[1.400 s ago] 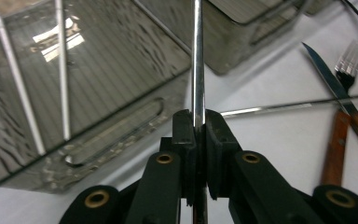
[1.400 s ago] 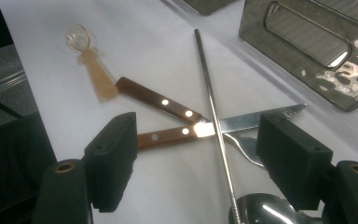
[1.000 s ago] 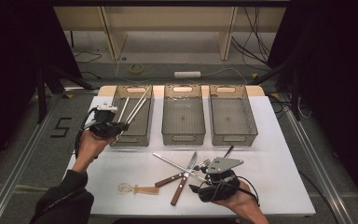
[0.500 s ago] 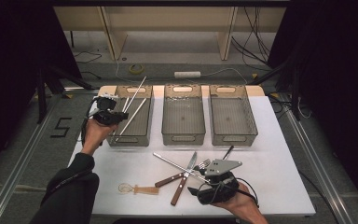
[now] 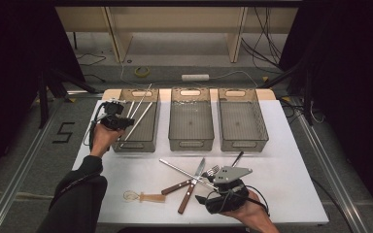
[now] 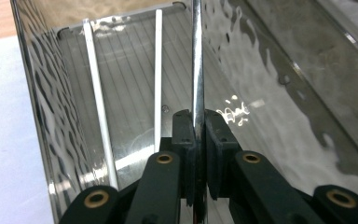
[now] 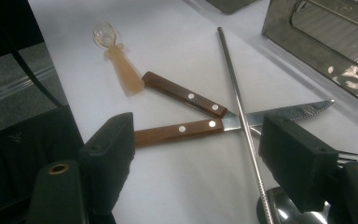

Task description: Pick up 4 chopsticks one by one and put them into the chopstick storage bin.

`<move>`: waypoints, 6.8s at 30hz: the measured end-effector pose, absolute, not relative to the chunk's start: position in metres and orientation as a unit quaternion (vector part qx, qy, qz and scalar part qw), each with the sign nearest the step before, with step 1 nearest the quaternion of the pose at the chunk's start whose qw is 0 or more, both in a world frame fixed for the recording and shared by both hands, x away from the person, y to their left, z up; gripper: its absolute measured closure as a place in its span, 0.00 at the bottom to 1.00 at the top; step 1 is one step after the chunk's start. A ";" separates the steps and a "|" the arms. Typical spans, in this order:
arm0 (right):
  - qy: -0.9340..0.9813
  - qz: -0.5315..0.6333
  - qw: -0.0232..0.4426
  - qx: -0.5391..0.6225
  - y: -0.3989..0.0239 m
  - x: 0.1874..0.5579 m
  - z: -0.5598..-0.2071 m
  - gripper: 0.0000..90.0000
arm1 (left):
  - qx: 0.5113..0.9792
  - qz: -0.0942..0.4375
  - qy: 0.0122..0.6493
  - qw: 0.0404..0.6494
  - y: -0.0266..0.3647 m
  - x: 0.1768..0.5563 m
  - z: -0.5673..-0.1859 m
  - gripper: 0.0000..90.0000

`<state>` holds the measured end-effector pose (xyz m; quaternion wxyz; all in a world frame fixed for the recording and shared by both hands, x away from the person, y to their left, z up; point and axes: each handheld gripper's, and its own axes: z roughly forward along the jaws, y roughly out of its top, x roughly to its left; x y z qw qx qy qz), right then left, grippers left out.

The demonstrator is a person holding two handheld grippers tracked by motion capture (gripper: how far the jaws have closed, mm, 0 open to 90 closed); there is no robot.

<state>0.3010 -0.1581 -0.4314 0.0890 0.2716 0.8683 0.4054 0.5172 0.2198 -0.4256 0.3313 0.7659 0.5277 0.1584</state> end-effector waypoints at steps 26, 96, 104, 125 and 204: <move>0.870 0.401 0.089 0.273 -0.159 0.301 -0.430 0.31 | 0.779 0.118 0.504 0.354 0.208 0.489 -0.410 0.48; 0.931 0.234 0.060 0.275 -0.129 0.361 -0.465 0.97 | 0.804 0.112 0.356 0.463 0.170 0.338 -0.438 0.24; 0.925 0.265 0.062 0.266 -0.132 0.356 -0.452 0.97 | 0.807 0.113 0.349 0.463 0.169 0.337 -0.438 0.24; 0.943 0.269 0.059 0.187 -0.113 0.328 -0.434 0.97 | 0.841 0.122 0.302 0.433 0.159 0.332 -0.440 0.23; 0.911 0.369 0.069 0.172 -0.127 0.326 -0.408 0.52 | 0.940 0.105 0.118 0.303 0.134 0.309 -0.447 0.93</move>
